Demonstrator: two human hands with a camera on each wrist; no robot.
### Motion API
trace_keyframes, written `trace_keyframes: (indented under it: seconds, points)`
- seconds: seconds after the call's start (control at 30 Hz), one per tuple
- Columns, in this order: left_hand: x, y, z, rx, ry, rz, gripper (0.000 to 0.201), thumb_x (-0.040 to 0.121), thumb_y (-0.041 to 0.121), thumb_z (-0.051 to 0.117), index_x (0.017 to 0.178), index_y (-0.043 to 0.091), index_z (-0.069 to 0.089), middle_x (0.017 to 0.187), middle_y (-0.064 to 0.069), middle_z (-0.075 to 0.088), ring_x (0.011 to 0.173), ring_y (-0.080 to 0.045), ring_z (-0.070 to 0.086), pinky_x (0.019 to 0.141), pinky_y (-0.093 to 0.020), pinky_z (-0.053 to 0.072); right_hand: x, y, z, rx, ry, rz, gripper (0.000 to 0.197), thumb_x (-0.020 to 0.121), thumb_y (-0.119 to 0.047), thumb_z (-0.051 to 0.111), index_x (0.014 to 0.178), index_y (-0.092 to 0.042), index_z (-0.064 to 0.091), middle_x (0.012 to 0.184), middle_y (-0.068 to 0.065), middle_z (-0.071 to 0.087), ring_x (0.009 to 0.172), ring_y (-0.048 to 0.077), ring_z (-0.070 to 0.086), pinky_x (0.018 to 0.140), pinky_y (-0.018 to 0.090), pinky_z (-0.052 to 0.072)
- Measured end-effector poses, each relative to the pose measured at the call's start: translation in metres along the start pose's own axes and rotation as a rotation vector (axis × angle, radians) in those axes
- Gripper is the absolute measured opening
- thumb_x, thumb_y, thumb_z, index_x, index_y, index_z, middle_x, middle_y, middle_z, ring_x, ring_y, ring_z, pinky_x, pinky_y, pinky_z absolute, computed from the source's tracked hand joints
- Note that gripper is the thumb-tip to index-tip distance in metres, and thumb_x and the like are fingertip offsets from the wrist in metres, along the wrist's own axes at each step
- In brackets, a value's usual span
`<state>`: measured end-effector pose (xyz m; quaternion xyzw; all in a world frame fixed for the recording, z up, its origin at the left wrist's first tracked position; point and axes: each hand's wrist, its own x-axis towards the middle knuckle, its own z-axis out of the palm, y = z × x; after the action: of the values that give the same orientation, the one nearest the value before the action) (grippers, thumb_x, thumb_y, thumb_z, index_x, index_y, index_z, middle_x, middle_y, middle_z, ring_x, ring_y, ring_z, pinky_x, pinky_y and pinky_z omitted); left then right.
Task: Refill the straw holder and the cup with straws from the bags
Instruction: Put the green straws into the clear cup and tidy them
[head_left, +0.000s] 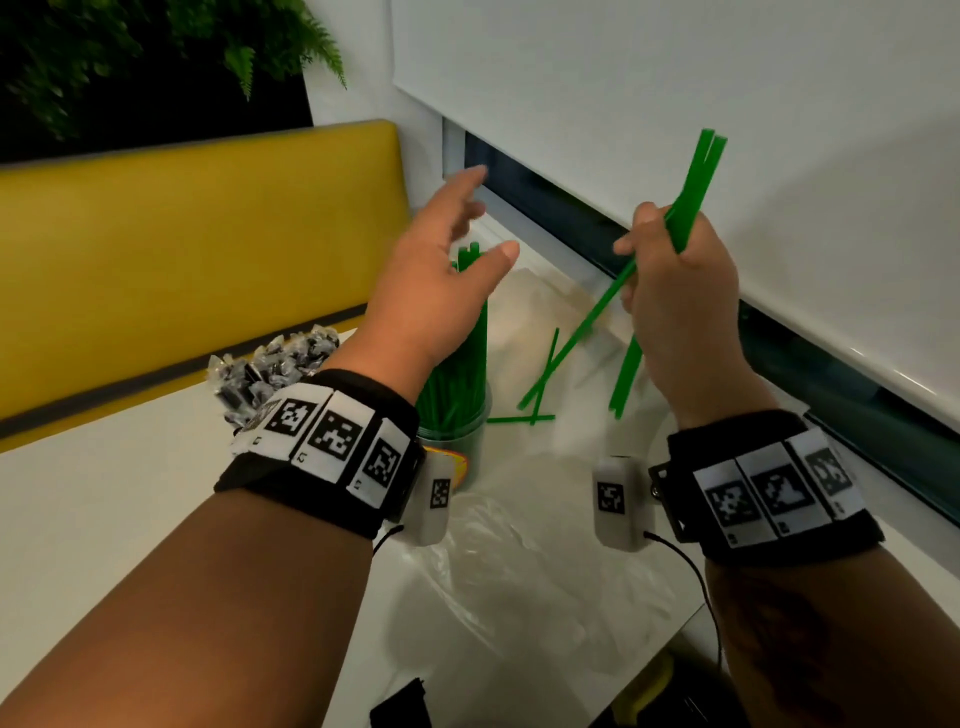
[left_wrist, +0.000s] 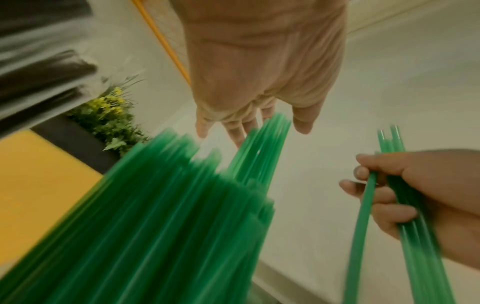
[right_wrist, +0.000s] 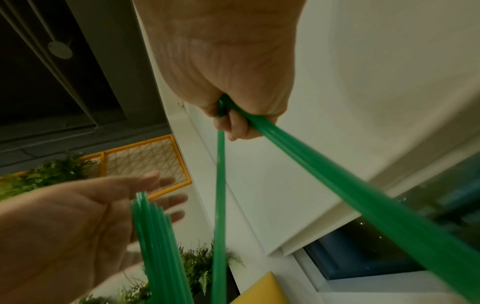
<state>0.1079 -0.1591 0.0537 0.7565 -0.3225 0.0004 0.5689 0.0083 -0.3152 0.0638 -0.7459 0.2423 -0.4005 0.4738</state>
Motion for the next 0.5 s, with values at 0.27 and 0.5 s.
trace_keyframes:
  seconds: [0.27, 0.5]
  points:
    - [0.000, -0.015, 0.017, 1.223, -0.625, 0.107, 0.049, 0.107, 0.040, 0.024, 0.147, 0.016, 0.038, 0.152, -0.007, 0.043, 0.144, -0.025, 0.034, 0.121, -0.055, 0.018, -0.002, 0.000, 0.001, 0.183, 0.165, -0.025, 0.024, 0.103, -0.033, 0.040, 0.083, -0.025, 0.050, 0.069, -0.002, 0.064, 0.068, 0.013, 0.061, 0.073, 0.026, 0.053]
    - [-0.006, -0.003, 0.017, 0.973, -0.470, -0.038, 0.065, 0.103, 0.055, 0.022, 0.157, 0.021, 0.014, 0.164, -0.001, 0.022, 0.153, -0.022, 0.015, 0.122, -0.057, -0.001, 0.035, 0.042, 0.024, -0.521, -0.191, -0.011, 0.023, 0.096, -0.036, 0.054, 0.087, -0.015, 0.054, 0.073, -0.001, 0.054, 0.070, 0.018, 0.055, 0.062, 0.030, 0.041]
